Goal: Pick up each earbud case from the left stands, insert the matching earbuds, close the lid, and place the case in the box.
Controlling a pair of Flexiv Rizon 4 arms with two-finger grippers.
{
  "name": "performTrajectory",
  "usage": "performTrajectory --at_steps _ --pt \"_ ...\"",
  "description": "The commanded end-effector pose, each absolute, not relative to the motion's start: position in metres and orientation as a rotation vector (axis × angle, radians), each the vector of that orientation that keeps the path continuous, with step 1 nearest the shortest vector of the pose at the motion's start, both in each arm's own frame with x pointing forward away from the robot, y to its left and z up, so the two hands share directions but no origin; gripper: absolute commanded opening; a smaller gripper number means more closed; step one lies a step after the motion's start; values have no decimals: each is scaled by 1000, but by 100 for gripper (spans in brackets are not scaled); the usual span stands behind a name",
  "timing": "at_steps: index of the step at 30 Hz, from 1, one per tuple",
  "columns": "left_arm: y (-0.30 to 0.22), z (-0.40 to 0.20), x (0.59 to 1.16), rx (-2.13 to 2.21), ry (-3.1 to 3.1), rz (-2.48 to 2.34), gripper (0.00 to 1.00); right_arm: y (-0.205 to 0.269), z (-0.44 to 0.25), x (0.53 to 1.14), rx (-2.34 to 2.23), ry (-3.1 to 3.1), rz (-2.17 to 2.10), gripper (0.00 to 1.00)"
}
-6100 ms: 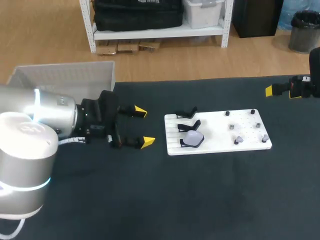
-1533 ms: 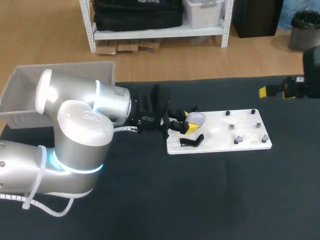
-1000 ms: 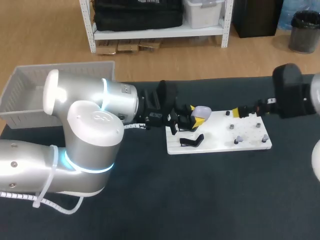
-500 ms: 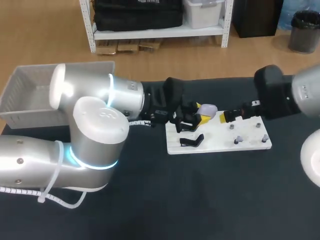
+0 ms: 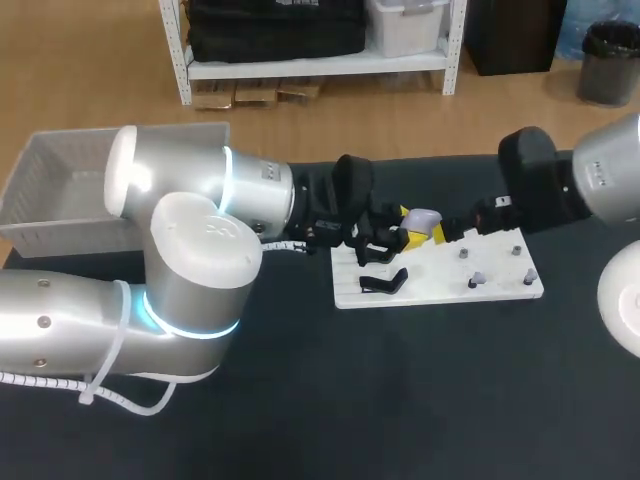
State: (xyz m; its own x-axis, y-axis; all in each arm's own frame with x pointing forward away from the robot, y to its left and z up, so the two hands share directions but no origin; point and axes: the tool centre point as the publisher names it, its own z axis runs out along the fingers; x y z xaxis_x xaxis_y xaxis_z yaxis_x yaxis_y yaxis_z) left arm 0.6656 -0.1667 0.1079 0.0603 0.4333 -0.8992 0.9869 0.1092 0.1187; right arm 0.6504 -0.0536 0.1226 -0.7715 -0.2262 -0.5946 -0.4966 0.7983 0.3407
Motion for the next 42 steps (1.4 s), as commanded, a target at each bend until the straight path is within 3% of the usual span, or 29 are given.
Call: performTrajectory --at_steps 1,20,42 --pt "-166 109 662 1462 1500 -798 0 -50 123 657 -553 2444 695 100" --pt "-149 103 651 1361 1442 -930 0 -74 146 653 -549 2423 533 100" --pt "-129 165 629 1267 1268 -1020 0 -128 111 615 -613 2559 195 100"
